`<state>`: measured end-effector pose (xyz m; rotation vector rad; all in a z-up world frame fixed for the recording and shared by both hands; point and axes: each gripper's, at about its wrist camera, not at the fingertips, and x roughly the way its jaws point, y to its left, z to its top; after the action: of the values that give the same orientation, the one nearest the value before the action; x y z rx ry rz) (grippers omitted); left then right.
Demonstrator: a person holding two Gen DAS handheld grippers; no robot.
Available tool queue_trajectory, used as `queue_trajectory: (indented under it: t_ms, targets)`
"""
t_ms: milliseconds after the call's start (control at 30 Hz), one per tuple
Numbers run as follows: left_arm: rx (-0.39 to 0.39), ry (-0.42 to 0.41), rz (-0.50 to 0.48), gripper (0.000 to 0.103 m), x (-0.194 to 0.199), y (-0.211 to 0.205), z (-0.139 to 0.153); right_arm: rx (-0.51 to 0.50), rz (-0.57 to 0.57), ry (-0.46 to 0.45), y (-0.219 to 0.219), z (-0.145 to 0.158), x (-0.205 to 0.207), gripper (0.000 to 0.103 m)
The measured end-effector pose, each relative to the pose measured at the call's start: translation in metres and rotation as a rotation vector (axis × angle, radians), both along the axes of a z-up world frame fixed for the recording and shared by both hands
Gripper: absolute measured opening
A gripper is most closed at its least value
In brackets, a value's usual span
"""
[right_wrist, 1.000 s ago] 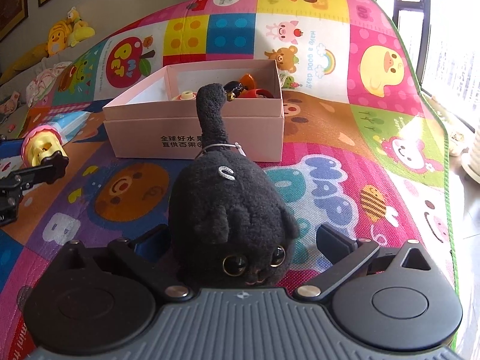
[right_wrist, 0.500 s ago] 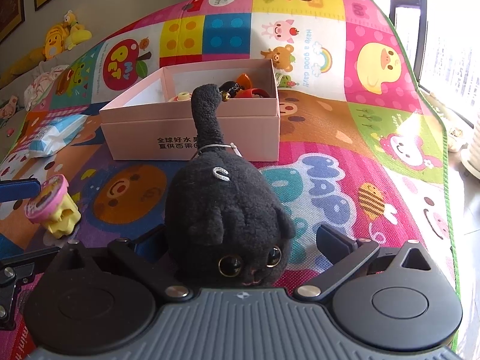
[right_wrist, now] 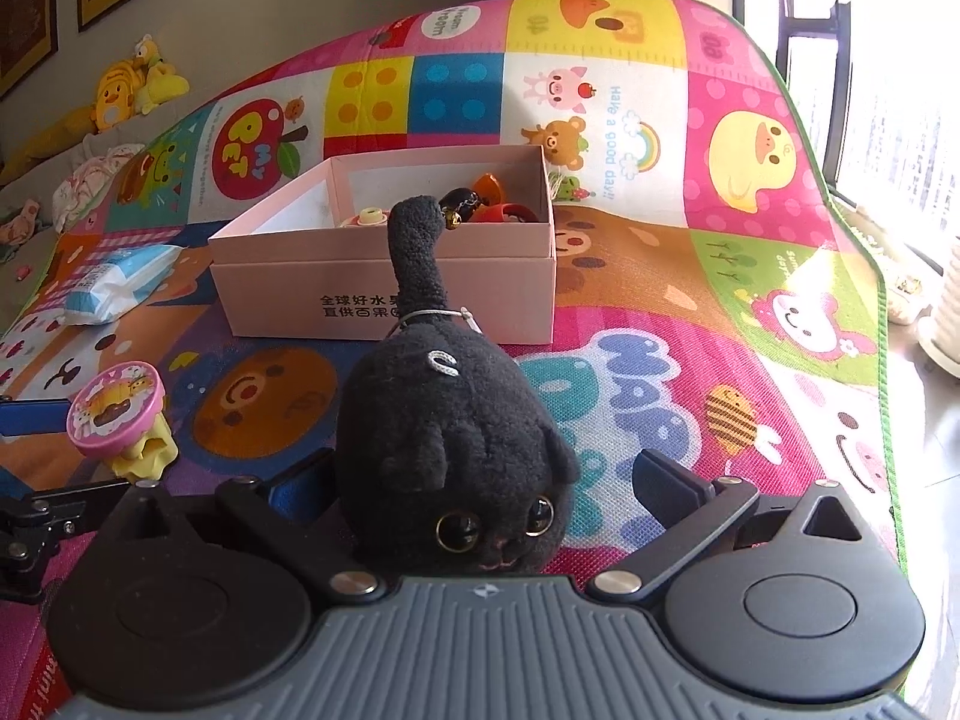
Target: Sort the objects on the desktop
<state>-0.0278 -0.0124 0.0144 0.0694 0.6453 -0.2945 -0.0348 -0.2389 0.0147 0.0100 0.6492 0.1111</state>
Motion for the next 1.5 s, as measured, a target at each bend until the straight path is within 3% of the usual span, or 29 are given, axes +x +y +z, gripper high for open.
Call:
queue_trajectory:
  t_ms: [167,367,400,467,567,700,900,1067,1167,1267,1333,1400,1500]
  targets:
    - [-0.061,0.056,0.032,0.103,0.007,0.011,-0.004,-0.043,0.071,-0.024,0.003,0.005,-0.015,0.103]
    - [-0.049,0.071,0.039,0.103,0.008,0.009,-0.007,-0.068,0.065,-0.081,0.009,0.01,-0.011,0.101]
    - [-0.043,0.072,0.036,0.103,0.008,0.008,-0.007,-0.065,0.064,-0.078,0.01,0.01,-0.007,0.098]
    - [-0.034,0.073,0.035,0.103,0.009,0.006,-0.007,-0.051,0.073,-0.055,0.013,0.008,0.0,0.08]
    - [-0.015,0.077,0.033,0.103,0.01,0.004,-0.008,-0.019,0.075,-0.007,0.017,0.004,0.004,0.069]
    - [0.015,0.081,0.031,0.103,0.01,0.0,-0.009,0.016,0.126,0.013,0.02,0.004,-0.008,0.069]
    - [0.045,0.088,0.029,0.103,0.011,-0.003,-0.009,-0.022,0.177,-0.009,0.028,0.001,-0.028,0.069]
    - [0.05,0.102,0.017,0.103,0.012,-0.003,-0.009,-0.003,0.153,-0.005,0.025,0.001,-0.026,0.086]
    - [0.041,0.1,0.021,0.103,0.011,-0.002,-0.007,0.004,0.139,-0.014,0.023,0.001,-0.027,0.092]
    - [-0.016,0.098,0.02,0.103,0.011,-0.001,-0.002,0.01,0.126,-0.018,0.021,0.001,-0.027,0.092]
    - [-0.018,0.06,0.013,0.1,0.01,-0.007,0.003,0.012,0.121,-0.019,0.021,0.001,-0.027,0.092]
    - [0.021,0.023,-0.001,0.087,0.011,-0.016,0.007,0.011,0.12,-0.019,0.022,0.001,-0.027,0.092]
    - [0.054,0.012,-0.012,0.077,0.018,-0.025,0.008,0.009,0.117,-0.021,0.022,0.001,-0.027,0.092]
